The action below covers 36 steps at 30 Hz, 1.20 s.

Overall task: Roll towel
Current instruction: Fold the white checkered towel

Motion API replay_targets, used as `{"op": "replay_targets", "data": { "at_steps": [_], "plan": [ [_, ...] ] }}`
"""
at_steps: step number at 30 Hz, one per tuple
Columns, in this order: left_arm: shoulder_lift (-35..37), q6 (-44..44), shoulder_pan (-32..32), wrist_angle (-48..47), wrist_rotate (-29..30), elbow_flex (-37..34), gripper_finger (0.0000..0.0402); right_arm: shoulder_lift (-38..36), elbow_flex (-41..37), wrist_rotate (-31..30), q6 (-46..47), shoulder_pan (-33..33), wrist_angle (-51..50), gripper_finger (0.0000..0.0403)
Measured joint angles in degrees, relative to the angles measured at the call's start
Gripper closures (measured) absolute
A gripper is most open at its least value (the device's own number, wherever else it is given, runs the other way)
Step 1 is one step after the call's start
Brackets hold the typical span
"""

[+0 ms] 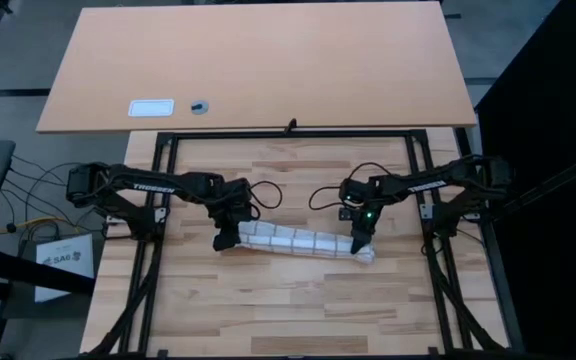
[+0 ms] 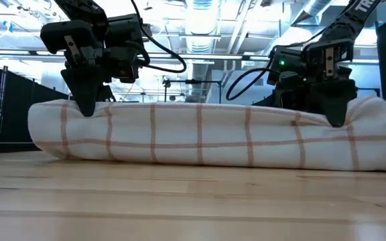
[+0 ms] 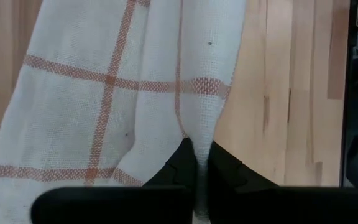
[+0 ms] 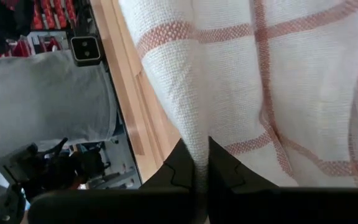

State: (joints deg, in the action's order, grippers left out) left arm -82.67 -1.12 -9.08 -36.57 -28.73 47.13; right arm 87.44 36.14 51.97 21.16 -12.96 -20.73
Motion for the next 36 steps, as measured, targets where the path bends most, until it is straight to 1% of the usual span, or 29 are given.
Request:
{"op": "replay_targets", "data": {
  "at_steps": [3, 9, 13, 15, 19, 26, 32, 34, 36],
  "plan": [
    [0.0, -0.54, 0.06, -0.13, -1.06, 0.0, 0.0402, -0.01, -0.02, -1.61, 1.64, -0.89, 0.0, 0.0369],
    [-0.02, -0.53, 0.12, -0.13, -2.07, 0.0, 0.0402, -0.02, -0.04, -0.89, 3.47, -4.58, -0.04, 0.0309],
    [-0.02, -0.64, 0.13, -0.12, -2.32, 0.0, 0.0402, -0.02, -0.04, -0.98, 3.37, -7.56, -0.75, 0.0286],
    [-0.02, -0.64, 0.13, -0.1, -2.32, 0.0, 0.0402, -0.02, -0.04, -1.98, 2.61, -9.05, -2.18, 0.0282],
    [-0.02, -0.64, 0.13, 0.02, -2.32, 0.0, 0.0402, -0.02, -0.04, -6.42, 1.85, -11.75, -3.98, 0.0281],
    [-0.02, -0.64, 0.13, -0.01, -2.32, 0.0, 0.0402, -0.53, -0.01, -9.61, -0.49, -14.16, -3.42, 0.0281],
    [-0.02, -0.86, 0.15, -0.05, -2.32, 0.0, 0.0402, -4.93, 2.83, -15.53, -4.73, -12.33, -3.51, 0.0281],
    [-0.02, -0.86, 0.15, -0.03, -2.32, 0.0, 0.0402, -7.14, 4.12, -17.6, -5.89, -10.86, -3.94, 0.0281],
    [-0.02, -0.86, 0.15, -0.05, -2.32, 0.0, 0.0402, -9.23, 4.88, -18.34, -6.83, -8.42, -4.1, 0.028]
  ]
}}
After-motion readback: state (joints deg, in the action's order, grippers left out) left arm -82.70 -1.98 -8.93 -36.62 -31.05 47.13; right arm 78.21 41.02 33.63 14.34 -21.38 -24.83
